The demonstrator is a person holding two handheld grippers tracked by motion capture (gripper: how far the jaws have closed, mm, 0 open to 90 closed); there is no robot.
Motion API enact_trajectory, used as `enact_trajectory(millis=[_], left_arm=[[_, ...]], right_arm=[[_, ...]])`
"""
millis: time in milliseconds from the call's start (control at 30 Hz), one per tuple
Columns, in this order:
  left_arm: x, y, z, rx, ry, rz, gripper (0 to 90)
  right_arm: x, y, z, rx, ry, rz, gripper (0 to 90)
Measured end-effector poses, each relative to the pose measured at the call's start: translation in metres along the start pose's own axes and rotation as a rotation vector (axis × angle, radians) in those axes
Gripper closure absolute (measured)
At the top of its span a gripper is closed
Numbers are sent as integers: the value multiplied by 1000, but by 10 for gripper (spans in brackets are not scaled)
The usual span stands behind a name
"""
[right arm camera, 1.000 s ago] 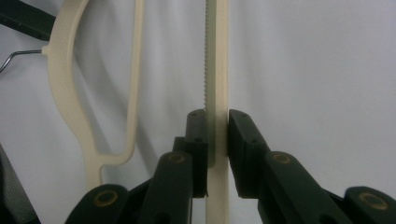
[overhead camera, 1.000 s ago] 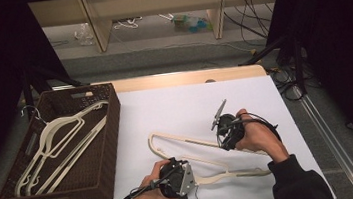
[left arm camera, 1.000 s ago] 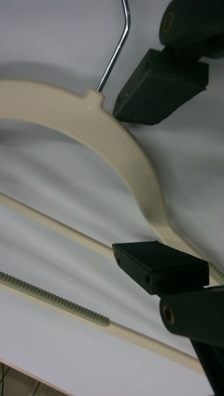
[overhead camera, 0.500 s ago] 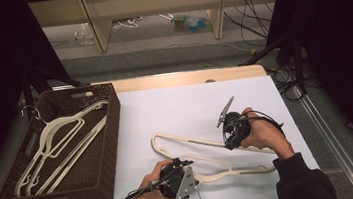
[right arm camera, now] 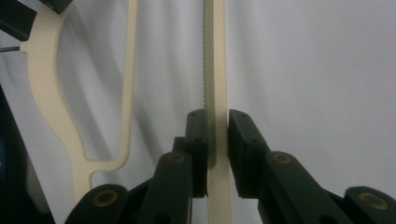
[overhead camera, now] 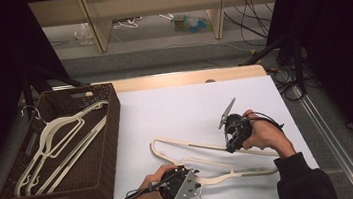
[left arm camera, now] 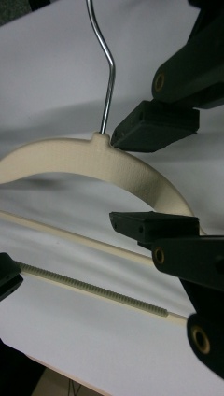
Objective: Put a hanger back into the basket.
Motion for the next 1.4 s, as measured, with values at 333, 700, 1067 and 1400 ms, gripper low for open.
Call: enact_trajectory(millis=[333,700,1067,1400], left_arm=[[0,6,-5,-73,-28,-32,642],[8,10,-14,-137,-29,-52,679],[10,13,-10,-126,-42,0,711],[15,19,-16,-115,-37,35,755]], right_arm=[[-4,-8,6,-19,67,12,786],[-5,-14,20,-2,131,26,785],[1,-8,24,-40,191,3,788],[1,-7,23,-46,183,8,785]])
Point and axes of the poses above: each handheld gripper's, and its own axes: z roughly forward along the jaws, y roughly out of its top, x roughly to its left, the point moved 6 cm from there along z, roughly forward along the jaws, and after that the axes turned 1 degree about -y, right-handed, at the moved point
